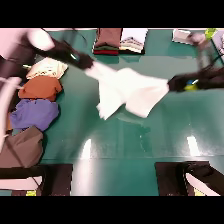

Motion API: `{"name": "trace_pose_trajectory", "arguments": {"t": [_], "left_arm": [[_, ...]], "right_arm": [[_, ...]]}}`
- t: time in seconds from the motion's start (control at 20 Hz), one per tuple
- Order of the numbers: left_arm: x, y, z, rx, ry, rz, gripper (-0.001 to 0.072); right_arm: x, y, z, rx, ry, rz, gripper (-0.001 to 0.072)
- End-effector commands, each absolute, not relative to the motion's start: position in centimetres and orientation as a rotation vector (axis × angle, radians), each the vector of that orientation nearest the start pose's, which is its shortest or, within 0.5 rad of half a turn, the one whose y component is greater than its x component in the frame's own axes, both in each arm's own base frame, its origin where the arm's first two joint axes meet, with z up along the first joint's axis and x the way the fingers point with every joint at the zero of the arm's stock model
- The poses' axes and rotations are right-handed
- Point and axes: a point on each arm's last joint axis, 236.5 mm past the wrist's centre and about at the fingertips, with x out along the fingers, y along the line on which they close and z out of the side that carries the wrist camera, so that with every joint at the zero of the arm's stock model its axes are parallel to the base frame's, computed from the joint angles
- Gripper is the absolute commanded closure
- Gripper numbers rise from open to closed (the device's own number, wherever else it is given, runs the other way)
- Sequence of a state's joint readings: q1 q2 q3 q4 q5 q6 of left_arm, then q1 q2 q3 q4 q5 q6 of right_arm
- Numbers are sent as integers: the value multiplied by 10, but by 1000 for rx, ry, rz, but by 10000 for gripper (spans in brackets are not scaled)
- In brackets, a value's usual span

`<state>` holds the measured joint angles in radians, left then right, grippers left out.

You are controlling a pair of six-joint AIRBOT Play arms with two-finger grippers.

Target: Fold the shirts.

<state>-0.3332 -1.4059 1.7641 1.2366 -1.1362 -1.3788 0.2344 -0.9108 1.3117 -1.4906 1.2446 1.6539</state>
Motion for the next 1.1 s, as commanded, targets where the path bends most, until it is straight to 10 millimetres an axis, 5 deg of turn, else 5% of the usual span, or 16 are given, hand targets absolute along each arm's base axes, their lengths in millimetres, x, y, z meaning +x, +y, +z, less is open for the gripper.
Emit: {"name": "trace_pose_trajectory", "arguments": {"t": [0.0,0.1,0.25,0.4,0.5,0.65,0.85,1.05], "left_arm": [[409,-173,342,91,447,-518,682],[376,-161,387,94,335,-506,682],[342,-151,418,104,256,-508,682],[330,-148,409,135,298,-516,682],[333,-148,382,151,384,-516,682],[353,-136,302,203,575,-459,682],[360,-101,165,335,863,-346,682],[350,-97,74,350,986,-351,682]], "right_arm": [[340,60,304,25,627,164,698],[332,50,348,20,523,146,698],[318,40,387,13,442,129,698],[307,37,405,6,407,121,698],[307,37,401,4,422,120,699],[320,38,353,1,547,118,698],[330,40,240,-8,827,114,698],[330,45,140,8,1008,124,698]]}}
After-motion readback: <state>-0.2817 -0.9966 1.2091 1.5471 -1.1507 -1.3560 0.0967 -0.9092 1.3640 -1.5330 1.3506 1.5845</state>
